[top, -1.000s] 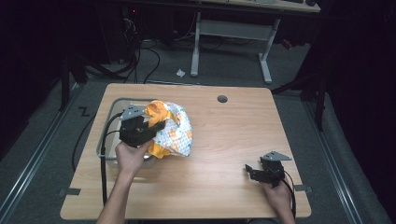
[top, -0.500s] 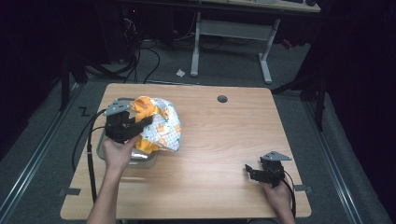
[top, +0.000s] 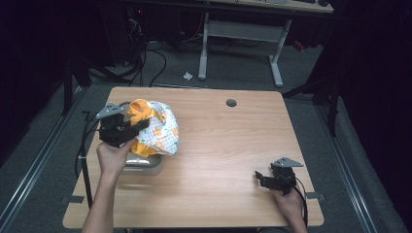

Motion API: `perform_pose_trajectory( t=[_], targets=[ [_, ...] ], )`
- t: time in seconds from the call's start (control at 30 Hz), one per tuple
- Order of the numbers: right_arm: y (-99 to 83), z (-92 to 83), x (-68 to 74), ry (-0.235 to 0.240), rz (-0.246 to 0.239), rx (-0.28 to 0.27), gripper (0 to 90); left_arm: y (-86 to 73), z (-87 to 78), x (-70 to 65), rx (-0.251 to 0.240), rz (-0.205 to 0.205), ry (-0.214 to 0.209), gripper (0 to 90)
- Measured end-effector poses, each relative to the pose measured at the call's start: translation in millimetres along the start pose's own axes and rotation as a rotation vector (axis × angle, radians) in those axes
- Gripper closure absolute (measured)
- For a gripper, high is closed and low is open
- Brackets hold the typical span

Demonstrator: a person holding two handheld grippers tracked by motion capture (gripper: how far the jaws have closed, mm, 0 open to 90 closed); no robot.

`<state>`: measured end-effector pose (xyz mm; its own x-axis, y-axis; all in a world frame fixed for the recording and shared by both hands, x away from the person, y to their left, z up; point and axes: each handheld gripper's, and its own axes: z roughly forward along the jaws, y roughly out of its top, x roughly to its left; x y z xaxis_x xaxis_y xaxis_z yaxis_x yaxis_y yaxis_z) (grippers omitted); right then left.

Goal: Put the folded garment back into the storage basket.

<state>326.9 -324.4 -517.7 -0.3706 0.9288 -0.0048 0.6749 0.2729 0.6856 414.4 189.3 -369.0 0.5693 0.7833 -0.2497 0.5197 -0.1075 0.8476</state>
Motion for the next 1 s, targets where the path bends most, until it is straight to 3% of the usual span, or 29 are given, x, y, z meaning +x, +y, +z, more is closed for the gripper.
perform_pose_trajectory(
  t=[0.5,1.0],
  targets=[
    [0.0,0.0,0.0,0.0,0.0,0.0,24.8,-9.2,5.4,28.2,0.048,-0.013,0.015,79.5],
    [0.1,0.1,0.1,-0.001,0.002,0.0,24.9,-28.4,23.1,57.0,0.148,-0.055,0.049,78.9]
  ],
)
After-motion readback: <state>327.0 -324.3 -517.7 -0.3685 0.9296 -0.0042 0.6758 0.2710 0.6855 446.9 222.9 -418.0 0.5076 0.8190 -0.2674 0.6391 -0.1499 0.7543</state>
